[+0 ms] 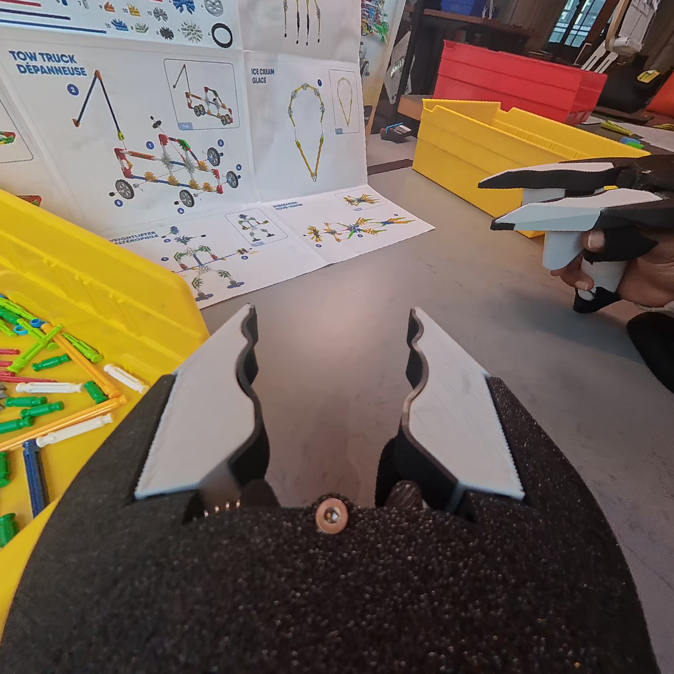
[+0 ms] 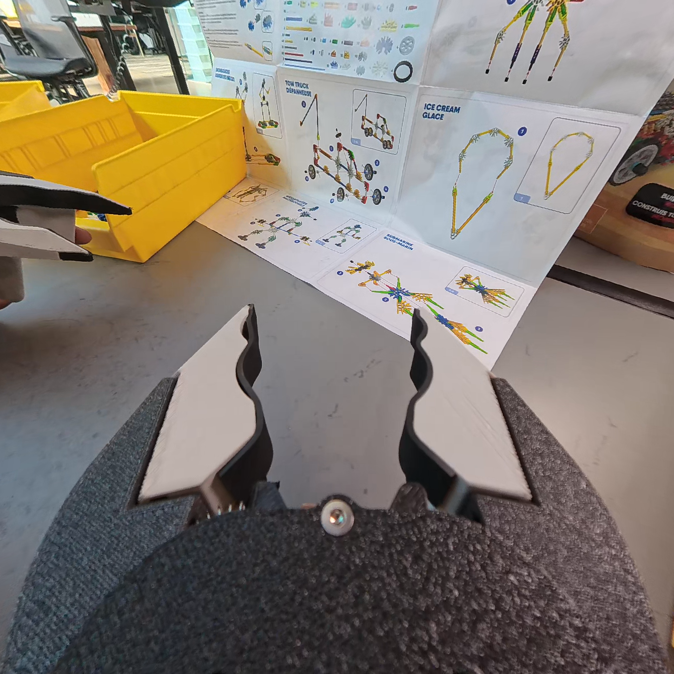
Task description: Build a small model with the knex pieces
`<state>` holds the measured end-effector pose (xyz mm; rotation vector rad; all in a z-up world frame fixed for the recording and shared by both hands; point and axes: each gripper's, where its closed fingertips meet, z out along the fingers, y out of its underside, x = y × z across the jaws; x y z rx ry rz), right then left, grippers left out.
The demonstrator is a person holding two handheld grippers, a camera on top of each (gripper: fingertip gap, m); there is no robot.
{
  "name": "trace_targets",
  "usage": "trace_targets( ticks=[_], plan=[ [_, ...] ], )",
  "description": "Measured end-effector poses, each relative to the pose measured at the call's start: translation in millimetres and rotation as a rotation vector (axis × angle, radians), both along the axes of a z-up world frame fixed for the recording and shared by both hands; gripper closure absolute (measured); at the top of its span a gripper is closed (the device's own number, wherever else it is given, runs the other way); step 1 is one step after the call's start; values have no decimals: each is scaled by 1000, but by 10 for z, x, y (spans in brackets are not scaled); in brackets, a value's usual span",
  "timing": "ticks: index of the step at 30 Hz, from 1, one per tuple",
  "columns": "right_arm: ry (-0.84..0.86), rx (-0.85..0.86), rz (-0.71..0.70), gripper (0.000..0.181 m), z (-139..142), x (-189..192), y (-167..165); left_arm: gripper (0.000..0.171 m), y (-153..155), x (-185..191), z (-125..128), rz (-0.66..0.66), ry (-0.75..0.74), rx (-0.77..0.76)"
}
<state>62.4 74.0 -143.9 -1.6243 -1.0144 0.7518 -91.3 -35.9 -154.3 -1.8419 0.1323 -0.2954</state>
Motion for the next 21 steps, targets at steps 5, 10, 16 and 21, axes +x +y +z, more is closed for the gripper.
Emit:
trace_targets(
  ticks=[5, 10, 16, 21],
  plan=[
    [-25, 28, 9, 99, -16, -28, -38, 89, -6, -20, 31, 18, 28, 11],
    [-29, 33, 6, 98, -19, -30, -40, 90, -6, -134, 67, 63, 45, 19],
    [-29, 30, 1, 98, -22, -29, -30, 91, -7, -140, 138, 68, 74, 64],
    [-45, 54, 6, 98, -30, -46, -56, 91, -26, -176, 226, 92, 90, 96]
  ],
)
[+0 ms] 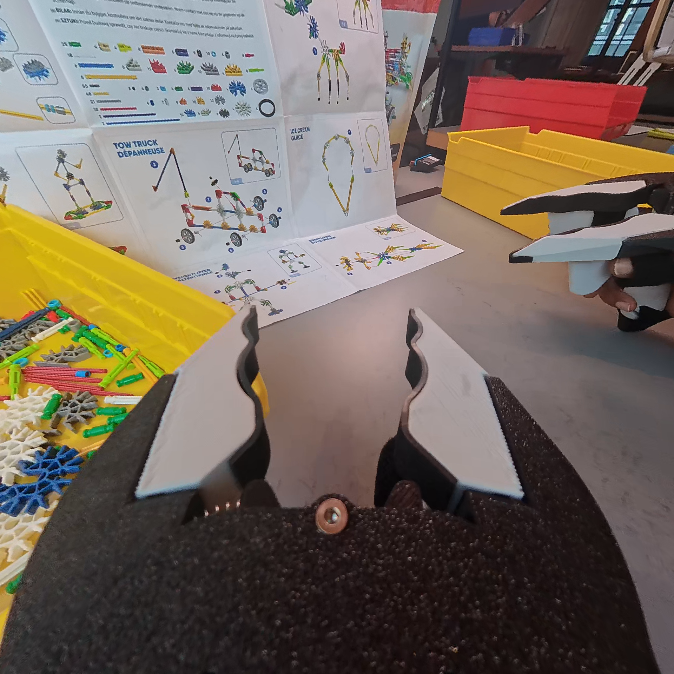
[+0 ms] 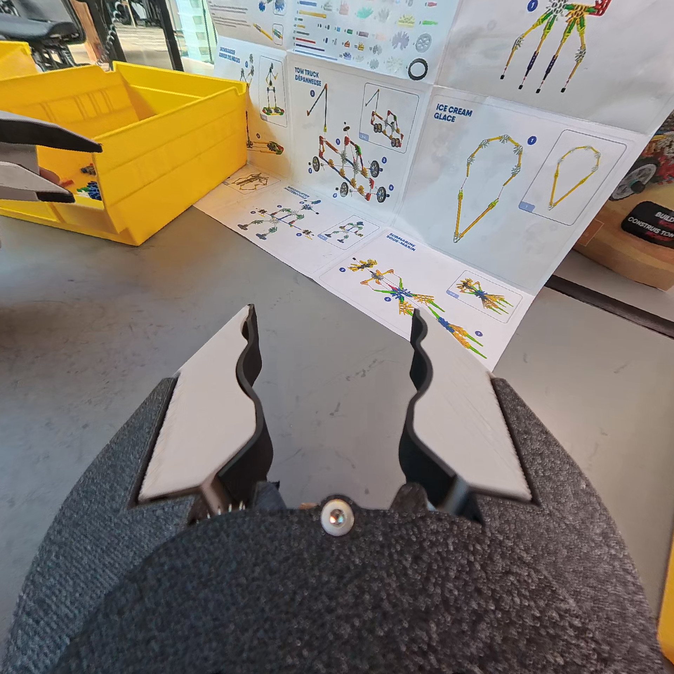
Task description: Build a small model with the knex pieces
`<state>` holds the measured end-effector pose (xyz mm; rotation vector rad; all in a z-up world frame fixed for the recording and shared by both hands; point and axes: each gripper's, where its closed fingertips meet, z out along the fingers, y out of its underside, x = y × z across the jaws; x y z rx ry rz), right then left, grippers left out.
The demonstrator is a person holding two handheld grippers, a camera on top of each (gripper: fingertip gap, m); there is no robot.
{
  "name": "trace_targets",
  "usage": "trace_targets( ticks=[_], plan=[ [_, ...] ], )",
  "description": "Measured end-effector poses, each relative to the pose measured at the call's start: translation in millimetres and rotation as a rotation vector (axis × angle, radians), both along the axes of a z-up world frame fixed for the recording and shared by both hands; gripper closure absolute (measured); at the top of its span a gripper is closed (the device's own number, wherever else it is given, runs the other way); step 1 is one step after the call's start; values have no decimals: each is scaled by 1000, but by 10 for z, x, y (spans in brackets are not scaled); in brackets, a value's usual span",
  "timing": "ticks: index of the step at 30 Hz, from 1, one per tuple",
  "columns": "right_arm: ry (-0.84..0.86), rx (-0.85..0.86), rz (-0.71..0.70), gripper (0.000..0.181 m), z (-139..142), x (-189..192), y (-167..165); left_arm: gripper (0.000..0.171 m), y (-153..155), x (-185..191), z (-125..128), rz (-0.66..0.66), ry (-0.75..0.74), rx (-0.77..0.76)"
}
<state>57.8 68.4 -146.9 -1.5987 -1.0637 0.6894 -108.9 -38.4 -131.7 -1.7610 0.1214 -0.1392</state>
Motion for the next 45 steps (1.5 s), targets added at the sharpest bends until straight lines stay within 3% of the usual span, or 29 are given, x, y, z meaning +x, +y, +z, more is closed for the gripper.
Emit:
trace_targets(
  ticks=[9, 19, 45],
  plan=[
    [3, 4, -2, 98, 5, 1, 2, 93, -4, -91, 55, 42, 65, 27],
    [-7, 26, 10, 98, 7, -28, -40, 92, -63, -397, 183, 142, 36, 47],
    [0, 15, -10, 97, 10, -8, 8, 94, -42, -198, 62, 94, 42, -6]
  ],
)
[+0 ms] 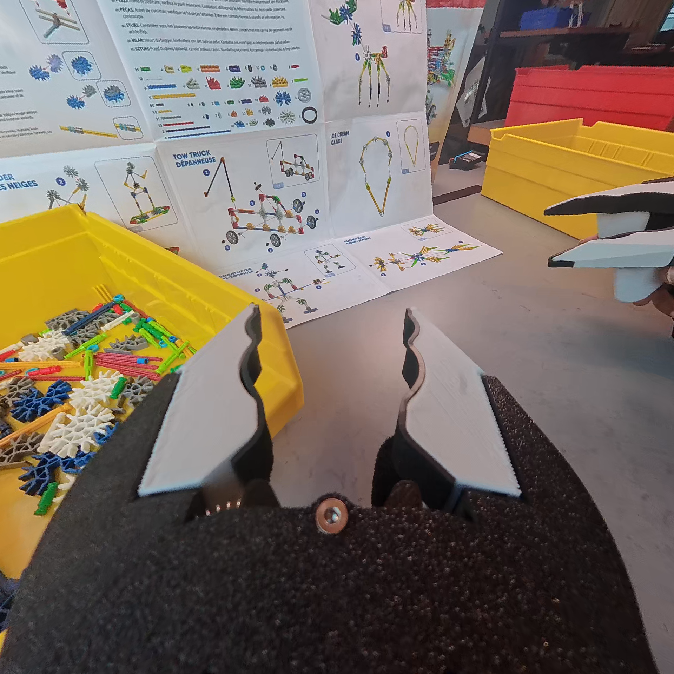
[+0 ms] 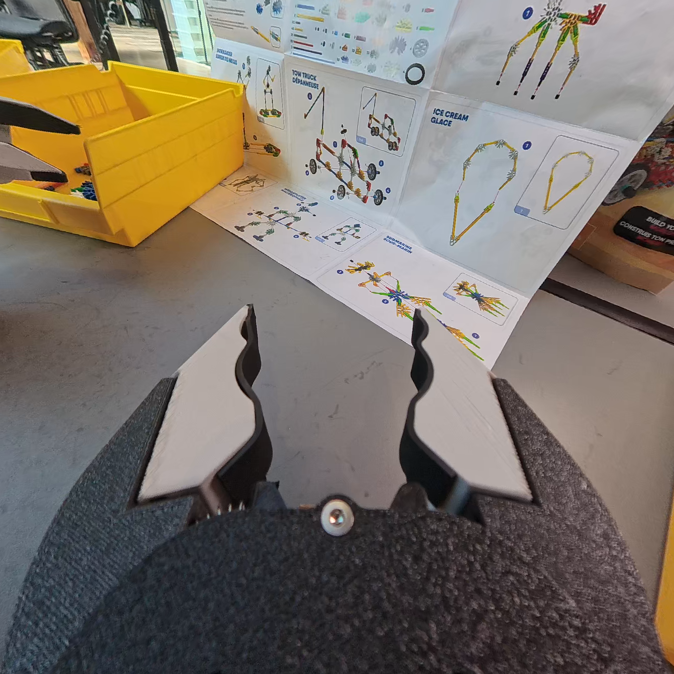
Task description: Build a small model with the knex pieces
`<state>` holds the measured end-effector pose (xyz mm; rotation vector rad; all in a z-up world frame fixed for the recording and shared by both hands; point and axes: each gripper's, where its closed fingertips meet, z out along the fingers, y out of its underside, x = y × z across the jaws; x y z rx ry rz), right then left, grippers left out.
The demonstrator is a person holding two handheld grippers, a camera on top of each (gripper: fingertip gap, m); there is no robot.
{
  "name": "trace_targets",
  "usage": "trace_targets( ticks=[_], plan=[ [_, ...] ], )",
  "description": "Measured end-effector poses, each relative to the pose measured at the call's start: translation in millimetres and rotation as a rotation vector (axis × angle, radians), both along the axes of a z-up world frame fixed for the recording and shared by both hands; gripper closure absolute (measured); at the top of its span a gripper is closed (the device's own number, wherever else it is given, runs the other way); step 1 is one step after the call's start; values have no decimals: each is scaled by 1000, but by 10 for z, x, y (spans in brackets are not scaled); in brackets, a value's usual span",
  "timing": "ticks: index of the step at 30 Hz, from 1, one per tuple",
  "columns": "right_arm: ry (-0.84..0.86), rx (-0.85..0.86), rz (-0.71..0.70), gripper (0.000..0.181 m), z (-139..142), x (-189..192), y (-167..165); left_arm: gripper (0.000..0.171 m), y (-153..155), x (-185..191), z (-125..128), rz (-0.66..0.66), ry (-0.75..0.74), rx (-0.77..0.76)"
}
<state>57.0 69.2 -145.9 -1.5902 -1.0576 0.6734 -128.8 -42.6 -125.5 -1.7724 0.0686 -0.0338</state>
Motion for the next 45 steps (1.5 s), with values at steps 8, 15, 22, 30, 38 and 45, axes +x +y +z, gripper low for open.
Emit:
trace_targets(
  ticks=[8, 15, 22, 30, 38, 45],
  plan=[
    [-13, 14, 5, 97, -8, -11, -19, 104, -4, 101, -12, -40, 18, -5],
    [-4, 0, -1, 98, -5, 0, 3, 103, 7, 164, -81, -71, 28, -28],
    [-9, 11, 3, 98, -5, -5, -14, 103, 12, 165, -104, -69, 18, -38],
    [11, -3, -3, 101, 16, 15, -1, 102, 31, 189, -194, -89, 5, -69],
    [5, 0, 2, 101, 8, 9, -15, 101, 27, 221, -196, -101, 15, -69],
    [9, -13, 0, 102, 1, 13, -9, 101, 34, 190, -224, -89, 11, -79]
  ],
)
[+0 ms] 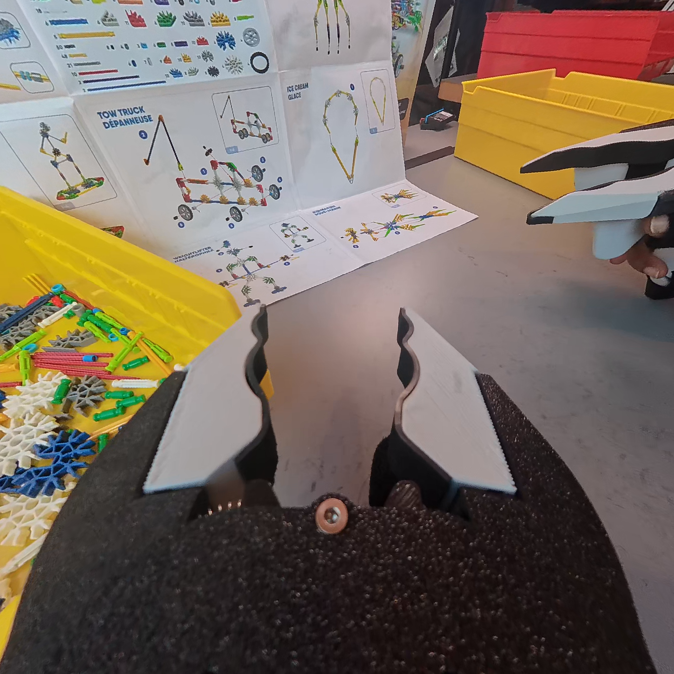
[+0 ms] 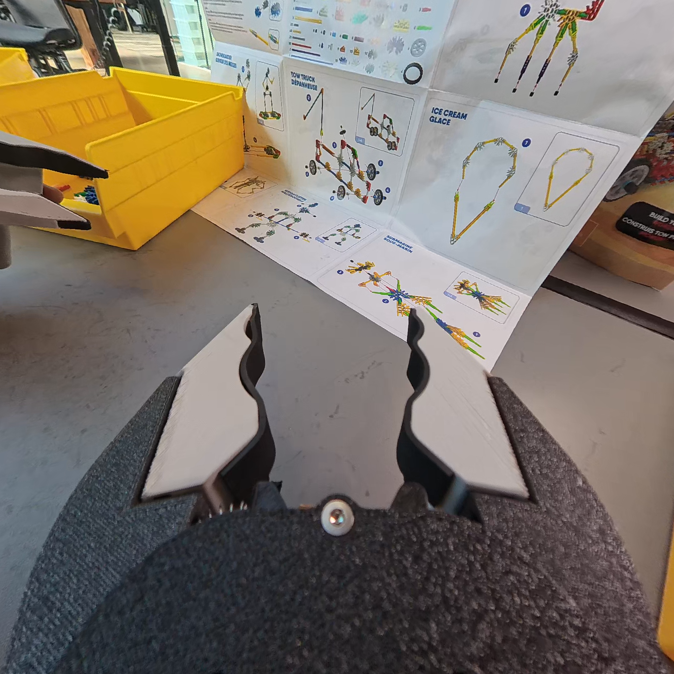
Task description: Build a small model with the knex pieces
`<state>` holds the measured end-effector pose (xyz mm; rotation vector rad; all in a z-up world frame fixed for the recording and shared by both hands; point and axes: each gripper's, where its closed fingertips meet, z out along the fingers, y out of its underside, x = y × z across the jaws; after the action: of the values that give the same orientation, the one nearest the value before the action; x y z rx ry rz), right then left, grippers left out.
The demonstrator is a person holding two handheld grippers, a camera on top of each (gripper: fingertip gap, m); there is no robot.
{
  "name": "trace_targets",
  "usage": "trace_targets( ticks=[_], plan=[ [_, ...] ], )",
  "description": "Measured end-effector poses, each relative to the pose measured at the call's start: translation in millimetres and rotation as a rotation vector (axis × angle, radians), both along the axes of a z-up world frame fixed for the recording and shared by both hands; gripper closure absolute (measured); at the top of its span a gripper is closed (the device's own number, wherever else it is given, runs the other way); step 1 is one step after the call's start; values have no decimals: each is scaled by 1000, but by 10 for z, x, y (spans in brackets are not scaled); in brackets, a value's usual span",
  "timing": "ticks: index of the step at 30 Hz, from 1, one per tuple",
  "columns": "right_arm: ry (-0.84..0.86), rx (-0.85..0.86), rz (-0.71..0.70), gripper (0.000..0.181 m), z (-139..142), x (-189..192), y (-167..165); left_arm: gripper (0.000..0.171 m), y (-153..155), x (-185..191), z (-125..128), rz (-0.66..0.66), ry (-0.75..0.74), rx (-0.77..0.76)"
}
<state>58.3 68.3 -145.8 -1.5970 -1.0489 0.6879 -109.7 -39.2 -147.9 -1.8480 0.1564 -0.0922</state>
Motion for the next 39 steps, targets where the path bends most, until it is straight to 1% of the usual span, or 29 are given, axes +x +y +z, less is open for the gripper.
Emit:
trace_targets(
  ticks=[6, 7, 10, 13, 15, 17, 19, 22, 23, 25, 28, 31, 32, 33, 34, 36, 39],
  plan=[
    [-8, 15, 11, 103, -2, -10, -33, 101, -3, -1, 11, 2, -1, 3],
    [-5, 12, 16, 107, 0, -11, -38, 101, -4, 9, 10, -2, -2, 3],
    [13, -6, 74, 137, 10, -35, -108, 102, 1, 15, -5, -1, -2, -2],
    [18, -18, 90, 149, 10, -44, -88, 104, 15, -22, -52, 11, -11, -18],
    [0, -6, 62, 152, -2, -42, 31, 106, 18, -30, -55, 12, -32, -19],
    [-54, -18, 30, 154, -62, -48, 195, 106, 17, -23, -50, 10, -49, -20],
    [-151, -80, 1, 155, -207, -59, 390, 107, 13, -9, -40, 6, -53, -19],
    [-312, -113, -52, 167, -417, -74, 717, 107, 9, 12, -34, 2, -39, -17],
    [-358, -112, -64, 169, -465, -95, 813, 107, 8, 14, -37, 2, -33, -17],
    [-393, -112, -76, 169, -498, -188, 963, 108, 8, 21, -34, -2, -28, -14],
    [-460, -120, -62, 169, -596, -307, 1073, 108, 6, 36, -6, -13, -29, 3],
    [-634, -100, -37, 171, -838, -285, 1103, 109, 6, 52, -5, -22, -29, 4],
    [-617, -90, -20, 175, -816, -335, 1080, 110, 6, 62, -10, -27, -32, 2],
    [-636, -87, -15, 176, -832, -338, 1065, 110, 7, 73, -19, -33, -35, -3],
    [-650, -69, -15, 175, -827, -338, 1068, 110, 9, 83, -29, -38, -38, -7],
    [-648, -36, -21, 168, -782, -340, 1093, 110, 16, 98, -49, -46, -45, -16],
    [-576, -49, -29, 168, -669, -363, 1113, 110, 23, 110, -78, -54, -58, -27]
  ],
)
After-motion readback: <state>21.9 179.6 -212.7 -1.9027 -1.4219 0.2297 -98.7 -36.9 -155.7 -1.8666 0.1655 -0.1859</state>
